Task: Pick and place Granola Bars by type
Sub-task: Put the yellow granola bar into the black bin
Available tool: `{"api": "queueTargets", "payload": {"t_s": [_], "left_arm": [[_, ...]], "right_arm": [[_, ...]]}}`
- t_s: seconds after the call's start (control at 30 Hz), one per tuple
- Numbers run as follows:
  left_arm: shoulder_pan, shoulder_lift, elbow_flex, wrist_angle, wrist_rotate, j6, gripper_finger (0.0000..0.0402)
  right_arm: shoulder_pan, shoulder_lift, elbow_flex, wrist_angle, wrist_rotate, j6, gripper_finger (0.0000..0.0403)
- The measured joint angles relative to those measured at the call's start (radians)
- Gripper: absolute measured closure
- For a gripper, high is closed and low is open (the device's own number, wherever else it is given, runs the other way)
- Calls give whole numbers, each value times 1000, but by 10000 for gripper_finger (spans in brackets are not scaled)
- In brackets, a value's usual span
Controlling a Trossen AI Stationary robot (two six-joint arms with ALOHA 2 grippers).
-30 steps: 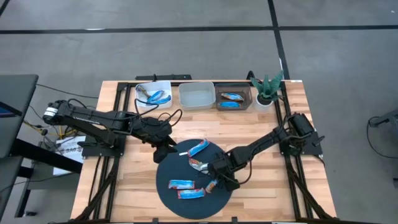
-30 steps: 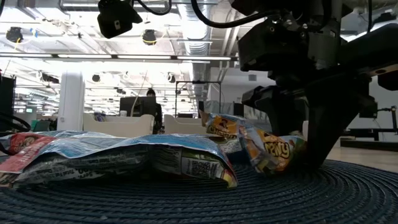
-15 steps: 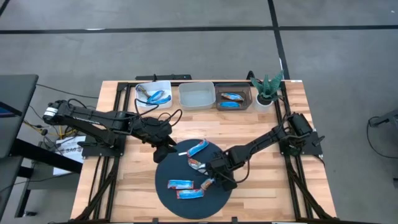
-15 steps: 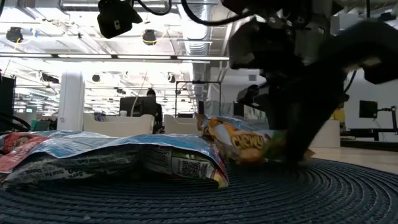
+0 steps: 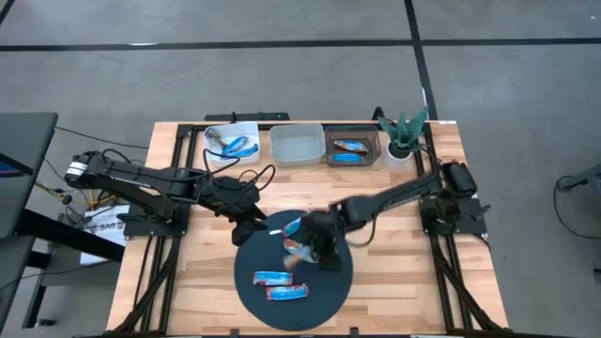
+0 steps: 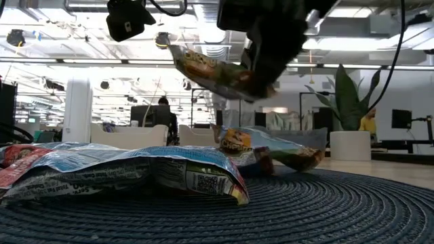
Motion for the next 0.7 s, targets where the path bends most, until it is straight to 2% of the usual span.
{"api": "queueTargets", "payload": {"t_s": [0.2, 0.43, 0.7], "left_arm": [[0, 0, 0, 2, 0, 0, 239], [0, 0, 0, 5, 0, -1, 239], [0, -1, 0, 9, 0, -7, 239]], "right_arm": [[-149, -105, 7, -46, 100, 97, 341], [-366, -220, 6, -95, 286, 225, 341], [-612, -277, 7, -190, 419, 354, 341]]}}
